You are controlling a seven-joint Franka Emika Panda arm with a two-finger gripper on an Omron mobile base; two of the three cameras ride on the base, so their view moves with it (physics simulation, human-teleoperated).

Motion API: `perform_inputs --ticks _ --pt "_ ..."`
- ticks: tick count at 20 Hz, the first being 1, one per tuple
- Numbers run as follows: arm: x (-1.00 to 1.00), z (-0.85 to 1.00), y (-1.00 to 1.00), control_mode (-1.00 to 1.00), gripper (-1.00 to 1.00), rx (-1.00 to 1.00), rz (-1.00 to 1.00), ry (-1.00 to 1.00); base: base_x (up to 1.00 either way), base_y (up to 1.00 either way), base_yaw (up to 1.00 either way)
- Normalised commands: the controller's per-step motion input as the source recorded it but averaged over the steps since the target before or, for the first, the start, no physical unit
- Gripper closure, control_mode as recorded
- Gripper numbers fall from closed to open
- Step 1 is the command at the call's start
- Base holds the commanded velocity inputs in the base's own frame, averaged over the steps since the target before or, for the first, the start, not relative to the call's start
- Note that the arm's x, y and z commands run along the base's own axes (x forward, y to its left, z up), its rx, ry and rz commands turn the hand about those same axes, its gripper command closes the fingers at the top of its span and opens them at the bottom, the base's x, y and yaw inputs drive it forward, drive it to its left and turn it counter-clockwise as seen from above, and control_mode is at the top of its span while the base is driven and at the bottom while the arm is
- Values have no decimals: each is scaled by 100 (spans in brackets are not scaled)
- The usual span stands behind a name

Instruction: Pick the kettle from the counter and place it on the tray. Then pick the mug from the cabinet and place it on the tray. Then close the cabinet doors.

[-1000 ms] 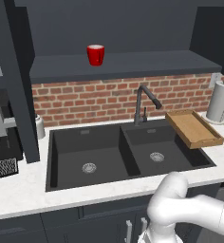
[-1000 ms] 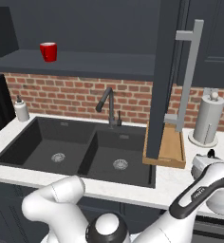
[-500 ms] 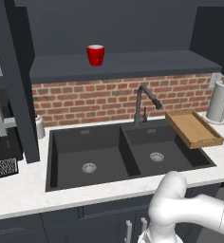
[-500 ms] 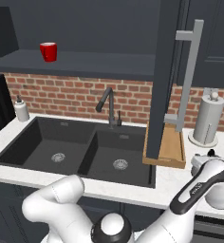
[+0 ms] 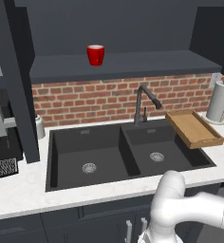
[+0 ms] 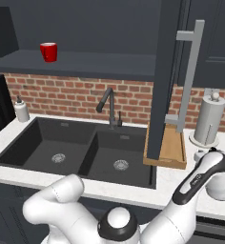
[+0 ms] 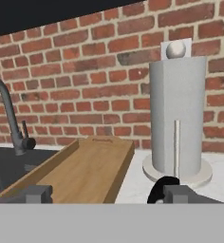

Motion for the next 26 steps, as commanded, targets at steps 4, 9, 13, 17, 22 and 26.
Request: perform_inputs --ticks 4,9,13,17,22,26 --pt "18 -10 -36 -100 -100 -1 0 0 0 0 0" --pt "1 -12 -33 -100 -100 0 0 0 0 0 0" --pt "0 -16 -25 -100 -100 0 0 0 0 0 0" --pt "0 -14 -17 -100 -100 0 0 0 0 0 0" --pt "-13 -11 -5 -100 -100 0 0 0 0 0 0" --pt "-37 -12 0 -100 -100 0 -1 -3 0 0 0"
